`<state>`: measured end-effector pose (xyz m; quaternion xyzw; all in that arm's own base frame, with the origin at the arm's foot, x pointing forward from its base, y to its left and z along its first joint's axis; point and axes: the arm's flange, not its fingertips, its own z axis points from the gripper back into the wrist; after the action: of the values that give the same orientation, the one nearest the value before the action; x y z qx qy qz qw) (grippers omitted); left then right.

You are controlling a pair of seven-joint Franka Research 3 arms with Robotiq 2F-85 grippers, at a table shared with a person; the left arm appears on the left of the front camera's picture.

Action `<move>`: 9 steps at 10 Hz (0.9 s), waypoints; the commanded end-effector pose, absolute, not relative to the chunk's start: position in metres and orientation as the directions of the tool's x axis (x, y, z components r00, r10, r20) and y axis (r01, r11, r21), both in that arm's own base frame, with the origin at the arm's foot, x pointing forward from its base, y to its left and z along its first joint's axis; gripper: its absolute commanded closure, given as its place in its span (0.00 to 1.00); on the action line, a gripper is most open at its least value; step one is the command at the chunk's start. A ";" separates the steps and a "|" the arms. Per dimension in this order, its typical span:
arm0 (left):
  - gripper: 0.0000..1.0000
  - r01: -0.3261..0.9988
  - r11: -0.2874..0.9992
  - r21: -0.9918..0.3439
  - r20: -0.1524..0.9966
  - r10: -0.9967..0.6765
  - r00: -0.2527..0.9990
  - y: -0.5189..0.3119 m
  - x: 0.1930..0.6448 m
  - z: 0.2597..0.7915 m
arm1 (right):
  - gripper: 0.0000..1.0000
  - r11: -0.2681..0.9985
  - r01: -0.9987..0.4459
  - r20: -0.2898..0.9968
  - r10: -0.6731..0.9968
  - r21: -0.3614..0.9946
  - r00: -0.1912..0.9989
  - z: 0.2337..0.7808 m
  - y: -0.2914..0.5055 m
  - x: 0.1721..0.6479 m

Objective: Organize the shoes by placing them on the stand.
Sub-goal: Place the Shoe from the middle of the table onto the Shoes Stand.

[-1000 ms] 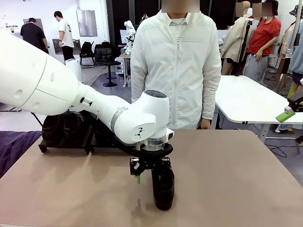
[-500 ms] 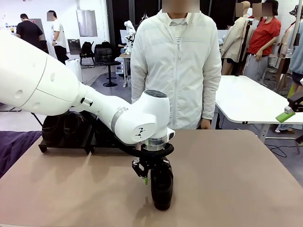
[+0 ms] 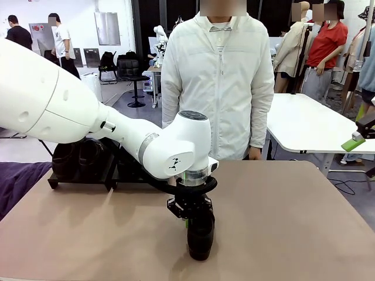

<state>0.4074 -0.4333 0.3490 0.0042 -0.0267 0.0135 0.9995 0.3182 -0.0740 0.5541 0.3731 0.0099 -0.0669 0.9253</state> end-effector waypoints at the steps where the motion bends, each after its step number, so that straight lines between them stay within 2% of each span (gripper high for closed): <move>1: 1.00 0.031 0.999 -0.022 0.114 -0.028 0.993 -0.424 0.399 0.376 | 0.00 0.710 0.113 -0.058 -0.102 0.695 0.993 0.556 -0.076 0.318; 2: 1.00 0.019 1.000 0.017 0.207 -0.022 0.978 -0.413 0.389 0.403 | 0.00 0.710 0.113 -0.058 -0.102 0.695 0.993 0.556 -0.076 0.318; 3: 1.00 -0.033 0.994 0.100 0.346 -0.004 0.938 -0.395 0.376 0.434 | 0.00 0.710 0.113 -0.058 -0.102 0.695 0.993 0.556 -0.076 0.318; 5: 1.00 -0.023 0.996 0.082 0.542 -0.025 0.840 -0.358 0.365 0.460 | 0.00 0.710 0.113 -0.058 -0.102 0.695 0.993 0.556 -0.076 0.318; 6: 1.00 -0.011 0.998 0.067 0.593 -0.031 0.804 -0.342 0.361 0.461 | 0.00 0.710 0.113 -0.058 -0.102 0.695 0.993 0.556 -0.076 0.318; 7: 1.00 0.000 1.000 -0.024 0.630 0.015 0.776 -0.329 0.356 0.462 | 0.00 0.710 0.113 -0.058 -0.102 0.695 0.993 0.556 -0.076 0.318; 8: 1.00 -0.263 0.958 -0.111 0.581 0.277 0.765 -0.322 0.353 0.465 | 0.00 0.710 0.113 -0.058 -0.102 0.695 0.993 0.556 -0.076 0.318; 9: 1.00 -0.008 0.998 0.063 0.567 -0.029 0.823 -0.343 0.365 0.481 | 0.00 0.710 0.113 -0.058 -0.102 0.695 0.993 0.556 -0.076 0.318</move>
<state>0.3594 -0.3233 0.4745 0.0166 -0.3066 0.0504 0.9504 0.3183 -0.0742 0.5539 0.3730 0.0102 -0.0673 0.9253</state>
